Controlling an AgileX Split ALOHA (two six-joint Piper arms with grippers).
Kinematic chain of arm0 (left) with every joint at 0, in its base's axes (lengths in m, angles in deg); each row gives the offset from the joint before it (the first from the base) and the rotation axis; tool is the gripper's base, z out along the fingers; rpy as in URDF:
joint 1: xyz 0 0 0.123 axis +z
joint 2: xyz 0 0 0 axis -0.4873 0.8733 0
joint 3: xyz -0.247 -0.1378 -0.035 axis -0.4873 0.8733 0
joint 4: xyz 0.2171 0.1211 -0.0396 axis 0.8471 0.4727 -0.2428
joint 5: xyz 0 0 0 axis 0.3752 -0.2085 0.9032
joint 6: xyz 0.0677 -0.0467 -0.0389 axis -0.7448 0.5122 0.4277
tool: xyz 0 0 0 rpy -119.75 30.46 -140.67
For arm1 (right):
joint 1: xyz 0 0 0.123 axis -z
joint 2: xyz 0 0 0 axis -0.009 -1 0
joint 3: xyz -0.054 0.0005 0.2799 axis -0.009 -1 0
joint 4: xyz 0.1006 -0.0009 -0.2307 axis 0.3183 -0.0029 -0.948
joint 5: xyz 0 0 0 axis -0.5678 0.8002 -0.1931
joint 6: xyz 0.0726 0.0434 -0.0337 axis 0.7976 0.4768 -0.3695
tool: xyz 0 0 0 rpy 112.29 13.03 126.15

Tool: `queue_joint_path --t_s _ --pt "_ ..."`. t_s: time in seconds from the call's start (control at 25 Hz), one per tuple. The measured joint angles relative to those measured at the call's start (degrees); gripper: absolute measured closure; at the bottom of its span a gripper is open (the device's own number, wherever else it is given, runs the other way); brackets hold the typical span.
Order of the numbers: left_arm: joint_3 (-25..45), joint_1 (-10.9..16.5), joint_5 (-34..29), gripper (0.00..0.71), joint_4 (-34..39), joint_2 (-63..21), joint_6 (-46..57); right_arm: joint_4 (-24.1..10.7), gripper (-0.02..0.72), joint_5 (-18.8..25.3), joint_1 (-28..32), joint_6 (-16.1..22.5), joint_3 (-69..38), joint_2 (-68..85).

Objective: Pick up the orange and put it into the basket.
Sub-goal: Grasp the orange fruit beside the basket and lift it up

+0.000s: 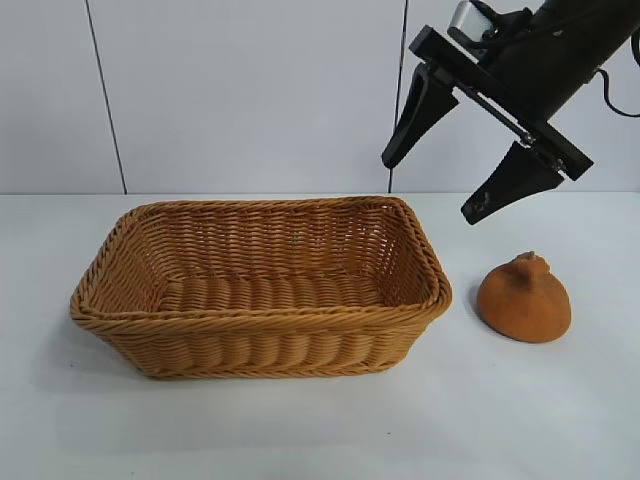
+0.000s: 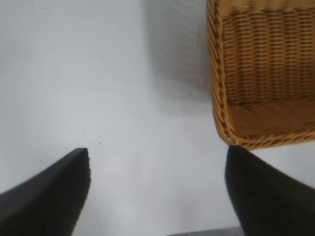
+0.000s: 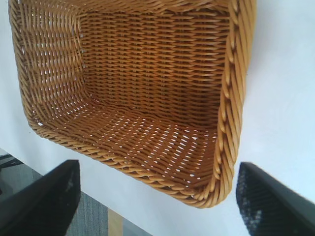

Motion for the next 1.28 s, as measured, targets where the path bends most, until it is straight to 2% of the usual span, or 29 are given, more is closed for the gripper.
queue_joint_path --t_s 0.36,0.64,0.72,0.92,1.08,1.28 --pt "23.49 0.0 0.27 0.167 1.21 -25.05 -0.08 0.0 0.113 0.0 0.0 0.0 0.0 0.0" --pt "40.34 0.0 5.96 0.167 1.21 -44.9 -0.12 0.0 0.113 0.0 0.0 0.0 0.0 0.0" --pt "43.2 0.0 6.95 0.167 1.28 -50.43 -0.12 0.0 0.113 0.0 0.0 0.0 0.0 0.0" --pt "44.04 0.0 8.48 0.167 1.29 -60.59 -0.14 -0.45 0.113 -0.06 0.0 0.0 0.0 0.3" --pt "44.05 0.0 8.55 0.167 1.29 -66.97 -0.14 -4.34 0.113 -0.1 0.0 0.7 1.12 1.84" --pt "44.12 0.0 8.55 0.167 1.34 -76.98 -0.19 -15.34 0.113 0.0 0.0 7.47 4.91 2.61"
